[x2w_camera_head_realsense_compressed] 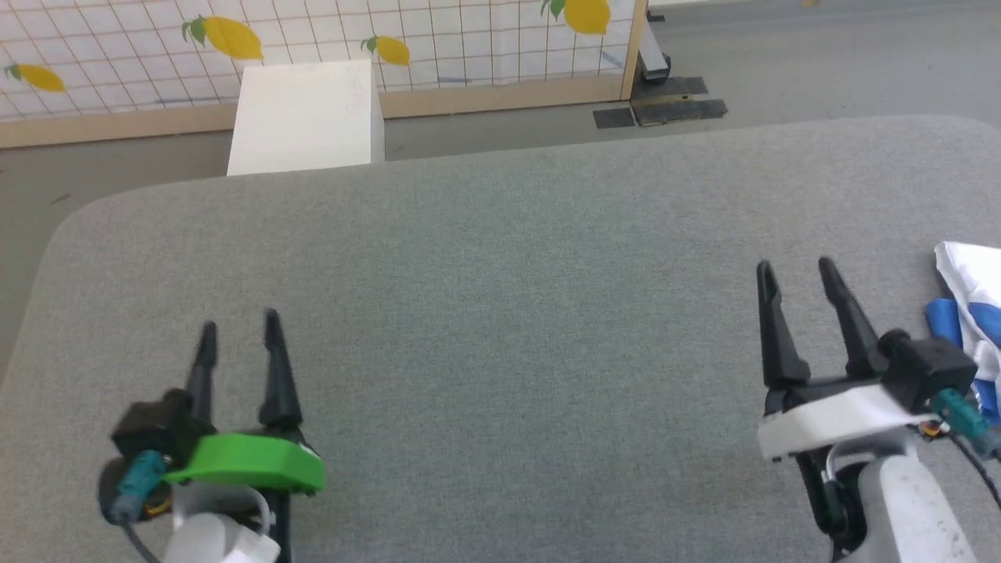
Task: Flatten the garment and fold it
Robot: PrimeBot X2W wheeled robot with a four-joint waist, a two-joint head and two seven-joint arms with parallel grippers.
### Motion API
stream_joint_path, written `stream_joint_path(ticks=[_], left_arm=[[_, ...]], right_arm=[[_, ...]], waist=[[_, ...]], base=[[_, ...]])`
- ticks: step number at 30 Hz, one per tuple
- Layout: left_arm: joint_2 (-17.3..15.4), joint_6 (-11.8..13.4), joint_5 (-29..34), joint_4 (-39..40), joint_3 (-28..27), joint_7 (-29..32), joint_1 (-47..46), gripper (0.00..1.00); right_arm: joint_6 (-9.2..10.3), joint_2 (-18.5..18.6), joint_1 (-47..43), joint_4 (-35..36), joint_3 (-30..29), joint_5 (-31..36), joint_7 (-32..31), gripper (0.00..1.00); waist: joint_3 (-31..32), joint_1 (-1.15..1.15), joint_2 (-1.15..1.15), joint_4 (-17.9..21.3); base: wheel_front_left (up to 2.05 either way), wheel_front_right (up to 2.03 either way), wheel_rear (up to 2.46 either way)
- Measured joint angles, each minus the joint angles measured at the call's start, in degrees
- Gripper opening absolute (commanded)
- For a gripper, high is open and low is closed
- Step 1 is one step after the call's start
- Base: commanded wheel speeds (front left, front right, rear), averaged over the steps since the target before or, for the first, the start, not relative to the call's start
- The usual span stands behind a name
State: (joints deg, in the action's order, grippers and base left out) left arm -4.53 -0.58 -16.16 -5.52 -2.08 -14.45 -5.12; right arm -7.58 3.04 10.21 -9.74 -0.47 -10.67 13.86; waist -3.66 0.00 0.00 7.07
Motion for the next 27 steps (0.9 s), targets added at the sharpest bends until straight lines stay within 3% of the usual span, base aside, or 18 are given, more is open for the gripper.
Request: stream_joint_path(ticks=[11, 12, 27], left_arm=[[0.2, -1.5, 0.3, -6.0, 2.6, 0.0, 0.8, 1.00], [0.2, -1.6, 0.3, -6.2, 2.6, 0.0, 0.7, 0.00], [0.2, -1.6, 0.8, -5.5, 2.7, 1.1, 0.7, 0.00]], right_arm=[[-0.01, 0.0, -1.6, -3.6, 1.4, -0.5, 0.3, 1.00], [-0.01, 0.0, -1.6, -3.7, 1.4, -0.5, 0.3, 0.00], [-0.01, 0.0, -1.7, -3.0, 1.3, 0.1, -0.8, 0.00]], waist=[[0.1, 0.00, 0.00, -0.2], [0.1, 0.00, 0.00, -0.2], [0.4, 0.00, 0.00, -0.8]], base=[[0.00, 0.00, 0.00], [0.00, 0.00, 0.00], [0.00, 0.00, 0.00]])
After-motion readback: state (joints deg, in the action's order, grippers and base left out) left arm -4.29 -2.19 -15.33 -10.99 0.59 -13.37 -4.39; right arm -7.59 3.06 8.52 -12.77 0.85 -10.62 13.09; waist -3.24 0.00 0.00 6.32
